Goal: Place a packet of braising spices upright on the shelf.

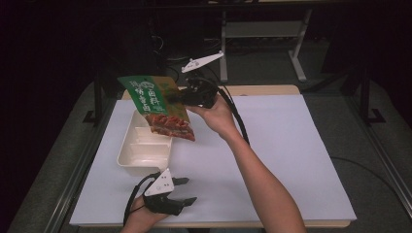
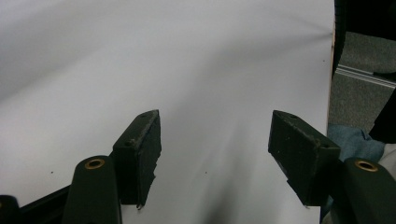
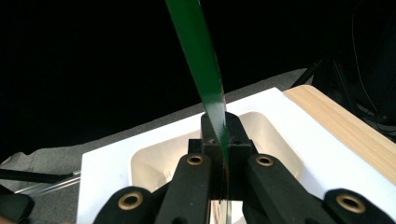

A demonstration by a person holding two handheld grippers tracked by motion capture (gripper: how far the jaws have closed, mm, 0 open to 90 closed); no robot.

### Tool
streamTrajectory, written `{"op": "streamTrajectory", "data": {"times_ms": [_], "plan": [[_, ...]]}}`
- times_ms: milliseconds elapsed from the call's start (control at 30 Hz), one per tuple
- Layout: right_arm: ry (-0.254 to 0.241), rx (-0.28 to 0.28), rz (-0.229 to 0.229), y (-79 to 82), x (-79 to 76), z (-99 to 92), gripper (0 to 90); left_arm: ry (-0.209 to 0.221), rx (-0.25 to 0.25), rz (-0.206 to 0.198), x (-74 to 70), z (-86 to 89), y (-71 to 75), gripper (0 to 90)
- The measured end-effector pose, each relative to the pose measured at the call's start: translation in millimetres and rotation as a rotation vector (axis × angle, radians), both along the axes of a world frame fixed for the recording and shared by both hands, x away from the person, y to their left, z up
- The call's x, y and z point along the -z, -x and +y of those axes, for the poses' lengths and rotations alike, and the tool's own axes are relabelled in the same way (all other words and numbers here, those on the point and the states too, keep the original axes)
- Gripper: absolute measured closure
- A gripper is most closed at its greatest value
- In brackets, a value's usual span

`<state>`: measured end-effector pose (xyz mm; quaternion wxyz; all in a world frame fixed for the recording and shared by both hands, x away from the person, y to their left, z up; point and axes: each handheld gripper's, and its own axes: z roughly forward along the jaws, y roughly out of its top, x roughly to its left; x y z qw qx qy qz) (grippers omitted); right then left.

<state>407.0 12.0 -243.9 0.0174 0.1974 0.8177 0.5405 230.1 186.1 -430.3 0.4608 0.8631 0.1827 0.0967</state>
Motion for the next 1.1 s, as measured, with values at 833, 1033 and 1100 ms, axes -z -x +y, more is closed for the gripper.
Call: {"op": "streamTrajectory", "data": {"times_ms": [833, 1033, 1100], "plan": [[-0.028, 0.006, 0.041, -29.3, 35.4, 54.4, 89.9, -0.01, 0.004, -0.008, 1.1, 0.2, -0.2, 33.5], [-0.04, 0.026, 0.083, -36.1, 52.5, 64.4, 89.9, -0.014, 0.003, -0.012, 0.9, 0.4, 0.0, 33.5], [-0.039, 0.026, 0.088, -37.0, 54.8, 65.5, 89.9, -0.018, 0.005, -0.015, 1.0, -0.1, 0.2, 33.5]]}}
